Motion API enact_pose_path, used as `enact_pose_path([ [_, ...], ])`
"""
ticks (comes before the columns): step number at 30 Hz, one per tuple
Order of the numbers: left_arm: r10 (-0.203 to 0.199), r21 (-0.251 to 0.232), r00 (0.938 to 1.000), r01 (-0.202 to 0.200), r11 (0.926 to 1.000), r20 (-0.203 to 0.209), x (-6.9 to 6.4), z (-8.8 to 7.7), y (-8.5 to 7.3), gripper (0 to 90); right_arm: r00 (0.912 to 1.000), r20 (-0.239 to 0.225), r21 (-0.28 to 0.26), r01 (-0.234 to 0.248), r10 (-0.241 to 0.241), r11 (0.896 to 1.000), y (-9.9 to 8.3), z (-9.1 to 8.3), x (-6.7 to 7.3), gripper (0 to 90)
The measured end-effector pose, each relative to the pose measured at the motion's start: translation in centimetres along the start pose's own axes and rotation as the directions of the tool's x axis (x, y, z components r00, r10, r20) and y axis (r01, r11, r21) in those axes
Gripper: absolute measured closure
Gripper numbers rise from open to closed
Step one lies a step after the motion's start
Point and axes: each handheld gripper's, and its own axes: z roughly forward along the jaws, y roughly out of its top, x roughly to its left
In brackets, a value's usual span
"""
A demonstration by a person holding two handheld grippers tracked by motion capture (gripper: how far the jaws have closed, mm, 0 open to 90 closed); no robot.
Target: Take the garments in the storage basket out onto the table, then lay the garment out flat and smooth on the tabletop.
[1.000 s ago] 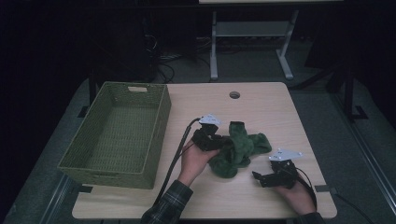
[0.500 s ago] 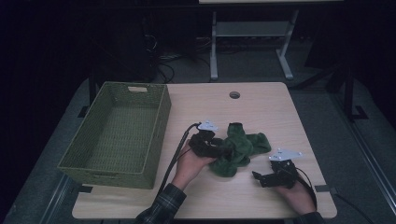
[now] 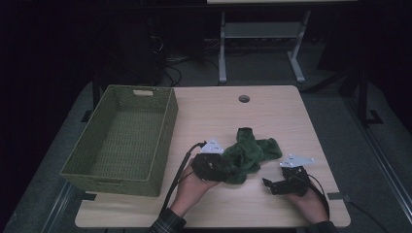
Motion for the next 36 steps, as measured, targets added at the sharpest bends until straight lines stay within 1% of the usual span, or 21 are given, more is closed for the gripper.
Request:
enact_pose_path([
  [2, 0.008, 0.017, 0.9999, -0.008, 0.9998, 0.012, -0.4, 0.5, -0.3, 48.1, 1.0, 0.0, 0.0, -0.001, 0.001, 1.0, 0.0, 0.0, 0.0, 7.8],
  [7, -0.002, 0.043, 0.9997, 0.001, 0.9991, 0.026, -0.7, 2.2, -1.4, 47.8, 1.0, 0.0, 0.0, -0.001, 0.001, 1.0, 0.0, 0.0, 0.0, 7.9],
  [8, -0.003, 0.041, 0.9996, 0.002, 0.9991, 0.027, -0.8, 2.4, -1.6, 47.8, 1.0, 0.0, 0.0, -0.001, 0.001, 1.0, 0.0, 0.0, 0.0, 7.9],
  [10, 0.009, 0.051, 0.9998, -0.01, 0.9986, 0.019, -0.9, 3.0, -1.8, 47.6, 1.0, 0.0, 0.0, -0.002, 0.002, 1.0, 0.0, 0.0, 0.0, 7.9],
  [12, 0.016, 0.071, 0.9997, -0.017, 0.9973, 0.017, -1.0, 3.6, -2.1, 45.1, 1.0, 0.0, 0.0, -0.001, 0.001, 1.0, 0.0, 0.0, 0.0, 7.9],
  [13, 0.02, 0.076, 0.9998, -0.02, 0.9969, 0.006, -1.0, 4.0, -2.2, 44.7, 1.0, 0.0, 0.001, 0.0, 0.0, 1.0, 0.0, 0.0, 0.0, 7.8],
  [17, 0.038, 0.102, 0.9991, -0.035, 0.9941, -0.019, -0.9, 5.0, -2.5, 44.5, 1.0, 0.0, 0.0, 0.0, 0.0, 1.0, 0.0, 0.0, 0.0, 7.9],
  [19, 0.03, 0.102, 0.9992, -0.028, 0.9944, -0.026, -0.9, 5.4, -2.6, 45.4, 1.0, 0.0, 0.001, 0.0, 0.0, 1.0, 0.0, 0.0, 0.0, 7.8],
  [22, 0.049, 0.117, 0.9971, -0.042, 0.9922, -0.058, -0.6, 5.7, -2.7, 50.4, 1.0, 0.0, 0.0, -0.001, 0.001, 1.0, 0.0, 0.0, 0.0, 7.8],
  [23, 0.046, 0.117, 0.9966, -0.038, 0.9924, -0.069, -0.6, 5.8, -2.7, 50.4, 1.0, 0.0, 0.0, -0.001, 0.001, 1.0, 0.0, 0.0, 0.0, 7.8],
  [24, 0.044, 0.117, 0.9958, -0.035, 0.9925, -0.081, -0.5, 5.8, -2.7, 53.5, 1.0, 0.0, 0.001, 0.0, 0.0, 1.0, 0.0, 0.0, 0.0, 7.8],
  [25, 0.052, 0.128, 0.9947, -0.041, 0.9909, -0.088, -0.4, 5.8, -2.7, 57.1, 1.0, 0.002, -0.001, 0.0, 0.0, 1.0, 0.0, 0.0, 0.0, 7.8],
  [26, 0.048, 0.133, 0.9945, -0.036, 0.9904, -0.093, -0.2, 5.7, -2.7, 60.6, 1.0, 0.003, -0.003, 0.002, -0.002, 1.0, -0.1, 0.0, -0.1, 7.9],
  [27, 0.044, 0.13, 0.994, -0.031, 0.991, -0.099, -0.1, 5.7, -2.7, 68.6, 1.0, 0.005, 0.004, -0.003, 0.003, 1.0, 0.0, -0.3, 0.0, 17.7],
  [28, 0.039, 0.13, 0.9942, -0.025, 0.9912, -0.101, 0.0, 5.7, -2.6, 68.6, 1.0, 0.005, 0.004, -0.003, 0.003, 1.0, 0.0, -0.3, 0.0, 17.7],
  [29, 0.034, 0.131, 0.9947, -0.021, 0.9911, -0.097, 0.1, 5.6, -2.6, 72.7, 1.0, 0.002, -0.005, 0.007, -0.007, 1.0, 0.0, -0.5, 0.0, 21.7],
  [30, 0.018, 0.125, 0.9959, -0.007, 0.9922, -0.088, 0.3, 5.6, -2.7, 76.9, 0.9999, -0.005, -0.016, 0.015, -0.015, 1.0, 0.0, -0.7, 0.1, 24.9],
  [31, 0.011, 0.116, 0.9963, -0.001, 0.9933, -0.086, 0.3, 5.6, -2.7, 84.3, 0.9991, -0.041, -0.037, 0.011, -0.012, 0.999, 0.2, -0.9, 0.1, 30.3],
  [32, 0.01, 0.11, 0.9967, -0.001, 0.994, -0.081, 0.4, 5.5, -2.6, 84.3, 0.9991, -0.041, -0.037, 0.011, -0.012, 0.999, 0.2, -0.9, 0.1, 30.3],
  [34, 0.0, 0.102, 0.9979, 0.007, 0.9947, -0.065, 0.3, 5.3, -2.6, 86.5, 0.9966, -0.082, -0.06, 0.005, -0.01, 0.998, 0.5, -1.1, 0.2, 34.0],
  [36, 0.005, 0.105, 0.9983, 0.001, 0.9945, -0.058, 0.3, 5.2, -2.5, 86.9, 0.9929, -0.119, -0.063, 0.0, -0.007, 0.998, 0.7, -1.0, 0.4, 37.9],
])
